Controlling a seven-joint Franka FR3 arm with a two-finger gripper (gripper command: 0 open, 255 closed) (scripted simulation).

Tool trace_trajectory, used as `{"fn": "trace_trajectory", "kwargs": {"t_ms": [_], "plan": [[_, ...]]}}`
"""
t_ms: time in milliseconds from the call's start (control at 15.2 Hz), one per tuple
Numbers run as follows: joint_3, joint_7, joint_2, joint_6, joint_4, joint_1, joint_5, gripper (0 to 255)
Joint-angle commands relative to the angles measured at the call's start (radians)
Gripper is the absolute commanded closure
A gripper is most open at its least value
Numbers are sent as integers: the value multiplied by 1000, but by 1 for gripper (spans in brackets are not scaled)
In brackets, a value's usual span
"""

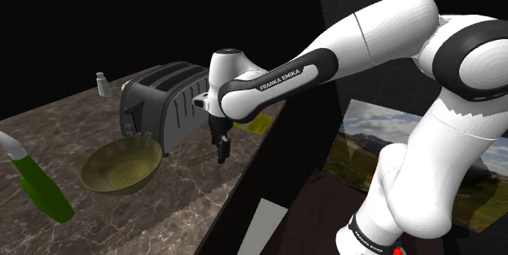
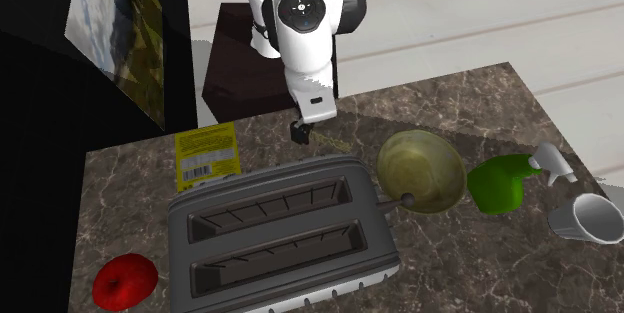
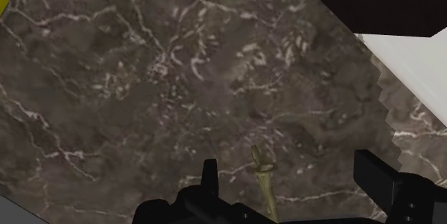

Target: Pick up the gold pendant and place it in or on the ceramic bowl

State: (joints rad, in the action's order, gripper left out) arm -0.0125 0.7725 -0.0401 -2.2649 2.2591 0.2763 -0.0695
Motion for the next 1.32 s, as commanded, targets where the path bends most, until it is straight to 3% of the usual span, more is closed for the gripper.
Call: {"fn": "trace_trajectory", "kwargs": {"t_ms": [0,528,594,1254], "plan": [[1,2,15,-20,5,0,-1,0],[1,2,15,-20,5,0,-1,0],[1,2,15,-20,5,0,-1,255],[1,1,8,-7,-1,-1,0,255]]}}
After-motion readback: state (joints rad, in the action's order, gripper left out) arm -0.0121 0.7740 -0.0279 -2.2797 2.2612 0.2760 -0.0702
